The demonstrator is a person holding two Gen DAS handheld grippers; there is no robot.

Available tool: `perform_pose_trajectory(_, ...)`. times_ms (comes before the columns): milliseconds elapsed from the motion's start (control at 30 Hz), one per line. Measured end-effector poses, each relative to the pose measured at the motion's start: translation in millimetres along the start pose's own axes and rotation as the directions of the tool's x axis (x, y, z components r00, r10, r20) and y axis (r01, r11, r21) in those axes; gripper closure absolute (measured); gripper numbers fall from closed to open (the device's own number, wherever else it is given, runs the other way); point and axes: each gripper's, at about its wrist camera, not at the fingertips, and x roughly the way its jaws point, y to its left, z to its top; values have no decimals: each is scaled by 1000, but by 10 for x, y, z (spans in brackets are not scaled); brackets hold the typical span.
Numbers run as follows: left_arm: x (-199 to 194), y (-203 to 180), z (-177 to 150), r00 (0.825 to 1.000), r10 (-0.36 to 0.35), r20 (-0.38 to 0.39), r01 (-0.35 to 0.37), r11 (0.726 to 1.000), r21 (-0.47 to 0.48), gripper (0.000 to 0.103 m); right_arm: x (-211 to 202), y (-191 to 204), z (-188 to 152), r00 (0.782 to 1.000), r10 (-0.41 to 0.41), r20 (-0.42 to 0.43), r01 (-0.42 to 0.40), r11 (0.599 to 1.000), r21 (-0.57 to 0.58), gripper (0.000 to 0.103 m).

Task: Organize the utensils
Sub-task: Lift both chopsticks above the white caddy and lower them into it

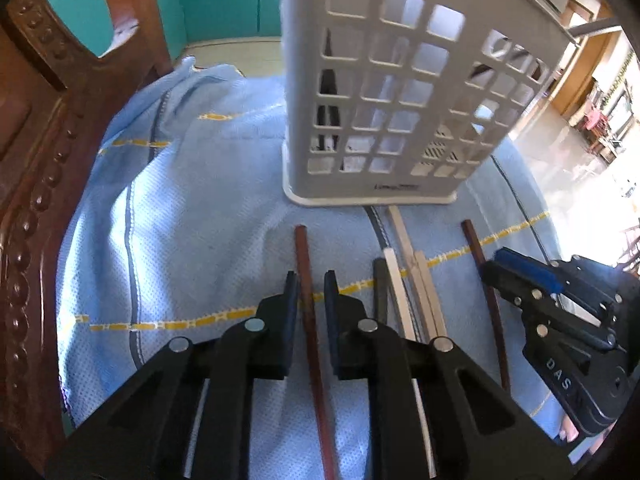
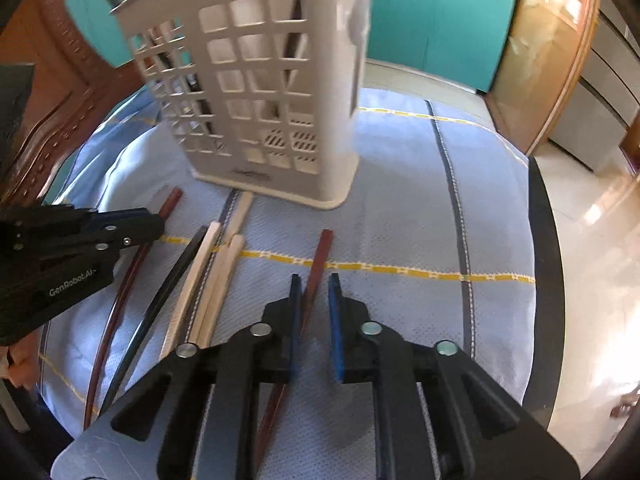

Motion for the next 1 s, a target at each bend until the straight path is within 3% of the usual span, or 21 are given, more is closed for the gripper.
perform_pose_trajectory(167, 96, -151, -5, 996, 84, -5, -84, 996, 42, 83, 65, 127, 23, 999, -32, 0, 32, 999, -34, 76)
perform_pose_trajectory(233, 111, -233, -10, 993, 117, 6, -117, 991, 65, 83, 82, 125, 34, 1000, 1, 1, -1, 999, -34, 87)
perform_pose_trajectory(267, 114, -261, -11, 993, 121, 10, -121, 990, 75, 88, 75, 150, 32, 1000, 21, -1, -21, 999, -30, 94)
perform_pose_trajectory(300, 116, -279, -12, 994, 110, 10, -110, 991, 76, 95, 79, 158, 36, 998, 58, -4, -58, 998, -16, 95)
perform_pose_trajectory(367, 148, -353, -19, 995, 98, 16, -98, 993, 66, 95, 36, 161, 35, 995, 95, 13, -95, 995, -7, 96)
perform_pose_trajectory(467, -33, -405, -48, 991, 102, 85, -107, 992, 61, 96, -171, 111, 54, 989, 114, 97, -114, 993, -13, 96)
perform_pose_trajectory(567, -402, -387, -123, 976, 95, 194, -109, 992, 58, 96, -503, 48, 51, 968, 152, 201, -150, 988, -28, 96)
perform_pose_trajectory(667, -767, -427, -216, 955, 84, 286, -102, 993, 50, 96, -924, -30, 32, 933, 189, 308, -180, 982, -56, 96)
perform_pose_trajectory(833, -1234, -476, -356, 927, 82, 366, -115, 991, 67, 96, -1498, -66, -175, 875, 240, 421, -211, 971, -114, 96)
perform_pose_trajectory(1000, -1687, -494, -437, 886, 69, 458, -112, 991, 68, 96, -1916, -84, -318, 826, 273, 493, -237, 962, -135, 96)
